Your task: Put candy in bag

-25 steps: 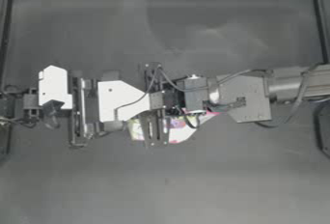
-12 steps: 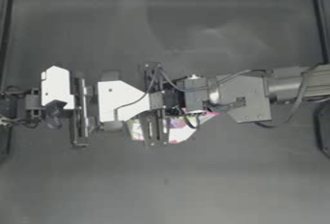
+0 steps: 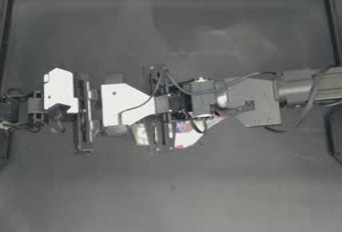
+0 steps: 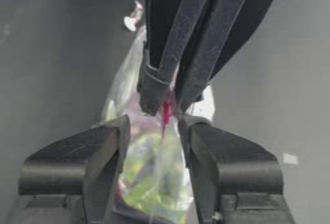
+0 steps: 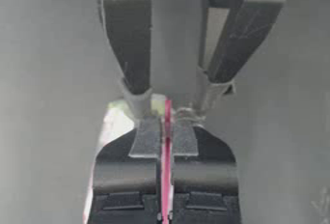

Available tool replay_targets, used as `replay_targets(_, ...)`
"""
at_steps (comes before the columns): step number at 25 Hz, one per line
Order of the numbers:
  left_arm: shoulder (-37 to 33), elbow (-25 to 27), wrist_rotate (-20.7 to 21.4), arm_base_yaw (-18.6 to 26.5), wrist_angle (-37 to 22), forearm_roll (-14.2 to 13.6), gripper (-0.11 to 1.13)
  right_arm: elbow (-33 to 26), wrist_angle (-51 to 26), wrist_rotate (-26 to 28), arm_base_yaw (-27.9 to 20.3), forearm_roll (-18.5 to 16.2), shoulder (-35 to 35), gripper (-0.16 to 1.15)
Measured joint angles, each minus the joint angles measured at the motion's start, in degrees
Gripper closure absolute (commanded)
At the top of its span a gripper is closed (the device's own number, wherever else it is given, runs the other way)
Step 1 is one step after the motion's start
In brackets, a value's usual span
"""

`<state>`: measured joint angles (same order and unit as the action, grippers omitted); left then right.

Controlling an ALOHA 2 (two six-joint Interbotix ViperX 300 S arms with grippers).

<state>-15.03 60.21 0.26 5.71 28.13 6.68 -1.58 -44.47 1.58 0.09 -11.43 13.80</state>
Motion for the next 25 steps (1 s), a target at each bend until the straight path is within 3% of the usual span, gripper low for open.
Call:
replay_targets(17,0.62,-0.26,0.18,-0.09,-0.09,-1.67,0.63,0.0,0.09,-0.09,0.0,-0.09,0.0,0.93)
replay_targets(25,0.53,-0.26,0.18,-0.35,-0.18,-2.02,0.98,0.0,0.09,0.0,-0.09,-0.09,0.0,0.93)
